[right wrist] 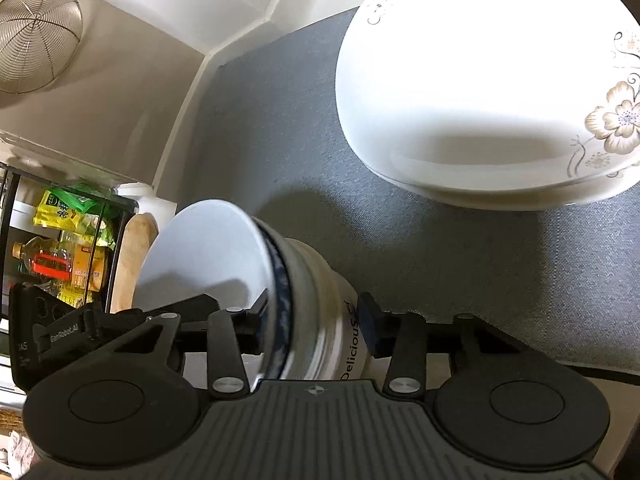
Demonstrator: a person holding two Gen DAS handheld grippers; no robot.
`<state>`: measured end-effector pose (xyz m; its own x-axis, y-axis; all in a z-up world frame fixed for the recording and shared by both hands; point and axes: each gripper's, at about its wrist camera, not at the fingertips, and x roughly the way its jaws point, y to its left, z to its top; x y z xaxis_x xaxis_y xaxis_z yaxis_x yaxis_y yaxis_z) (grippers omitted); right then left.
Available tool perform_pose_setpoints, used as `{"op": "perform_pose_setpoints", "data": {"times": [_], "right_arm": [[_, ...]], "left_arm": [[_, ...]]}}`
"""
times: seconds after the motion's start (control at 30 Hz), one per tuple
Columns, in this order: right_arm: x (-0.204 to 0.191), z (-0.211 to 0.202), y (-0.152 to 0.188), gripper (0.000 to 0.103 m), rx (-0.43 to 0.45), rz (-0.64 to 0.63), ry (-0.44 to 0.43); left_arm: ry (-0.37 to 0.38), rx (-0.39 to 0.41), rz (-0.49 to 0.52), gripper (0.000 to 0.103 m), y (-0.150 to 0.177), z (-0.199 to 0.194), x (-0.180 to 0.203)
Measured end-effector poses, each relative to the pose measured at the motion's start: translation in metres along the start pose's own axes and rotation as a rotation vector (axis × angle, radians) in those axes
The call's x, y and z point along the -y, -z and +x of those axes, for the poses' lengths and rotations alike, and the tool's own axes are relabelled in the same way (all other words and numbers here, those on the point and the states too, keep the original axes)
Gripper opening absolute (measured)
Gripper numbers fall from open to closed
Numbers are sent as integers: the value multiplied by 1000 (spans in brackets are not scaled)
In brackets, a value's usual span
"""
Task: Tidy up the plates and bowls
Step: 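Lift the nested bowl stack with both grippers and tilt it, then carry the bowl stack toward the floral plate stack with both grippers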
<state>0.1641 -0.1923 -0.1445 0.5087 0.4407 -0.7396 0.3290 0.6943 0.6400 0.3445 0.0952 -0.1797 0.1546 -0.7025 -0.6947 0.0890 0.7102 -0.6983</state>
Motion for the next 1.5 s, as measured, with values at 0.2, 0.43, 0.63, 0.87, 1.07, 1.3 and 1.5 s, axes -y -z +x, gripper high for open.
{"op": "perform_pose_setpoints", "data": {"times": [0.2,0.43,0.63,0.87,1.07,1.3,1.5], "right_arm": [[-1,-1,0,45,1,-7,11],[-8,3,3,46,5,-48,27],[-8,6,2,50,1,-67,26],[-5,11,3,60,-13,-61,32],[-1,15,6,65,-22,-45,1],[0,13,9,61,-16,-18,5],[1,8,5,57,-2,-15,5]], "left_arm": [[-13,5,15,84,0,3,5],[-33,-6,4,84,0,17,5],[-17,0,-6,84,1,16,1],[-17,45,31,87,10,14,1],[9,73,29,89,14,11,-2],[49,76,-15,89,12,7,-12],[77,76,-47,89,10,5,-15]]}}
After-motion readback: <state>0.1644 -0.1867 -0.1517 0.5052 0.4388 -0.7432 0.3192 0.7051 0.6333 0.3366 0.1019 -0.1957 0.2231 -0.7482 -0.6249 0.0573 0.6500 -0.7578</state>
